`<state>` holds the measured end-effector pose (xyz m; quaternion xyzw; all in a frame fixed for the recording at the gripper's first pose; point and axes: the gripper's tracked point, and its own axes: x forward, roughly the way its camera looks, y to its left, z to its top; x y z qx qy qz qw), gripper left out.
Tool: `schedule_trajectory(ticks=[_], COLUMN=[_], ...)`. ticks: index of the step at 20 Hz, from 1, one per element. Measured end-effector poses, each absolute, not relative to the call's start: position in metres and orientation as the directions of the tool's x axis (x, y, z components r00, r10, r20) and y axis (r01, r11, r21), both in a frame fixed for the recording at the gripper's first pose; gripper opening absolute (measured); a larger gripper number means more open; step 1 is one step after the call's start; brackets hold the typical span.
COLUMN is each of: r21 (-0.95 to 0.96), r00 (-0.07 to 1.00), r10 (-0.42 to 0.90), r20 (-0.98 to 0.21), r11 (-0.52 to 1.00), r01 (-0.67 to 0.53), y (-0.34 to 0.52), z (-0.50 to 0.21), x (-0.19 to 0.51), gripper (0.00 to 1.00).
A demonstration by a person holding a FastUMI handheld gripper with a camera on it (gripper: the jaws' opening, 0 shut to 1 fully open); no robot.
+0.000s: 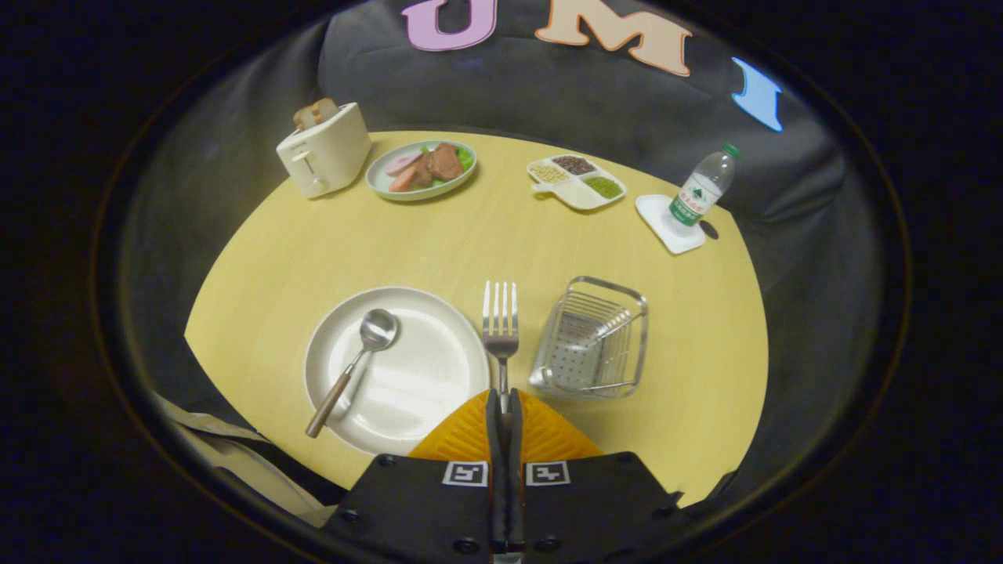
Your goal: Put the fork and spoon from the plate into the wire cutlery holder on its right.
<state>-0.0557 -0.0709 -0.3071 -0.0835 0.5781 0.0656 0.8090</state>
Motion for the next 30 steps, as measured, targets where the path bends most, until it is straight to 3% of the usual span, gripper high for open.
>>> schedule_trajectory(ticks=[17,22,28,29,30], r21=[-0.077,-0.086,-0.085,-0.090,-0.098], r00=[0.199,0.224,0.365,0.395,0.429], r10=[-0.050,-0.058,-0.046,-0.048,-0.052], r20=[-0.979,-0.973,-0.930,-0.917,-0.902], r11=[0.989,0.989,0.992,0.992,0.991], r01=[-0.126,-0.120,-0.092,-0.089,-0.086], y=[-0.126,-0.128,-0.118,-0.117,-0.115], z=[-0.322,-0.318,-0.301,-0.296,-0.294], x=[-0.046,-0.038,-0.018,-0.015,-0.010], gripper=[0.08,0.47,0.94,1.00,1.00])
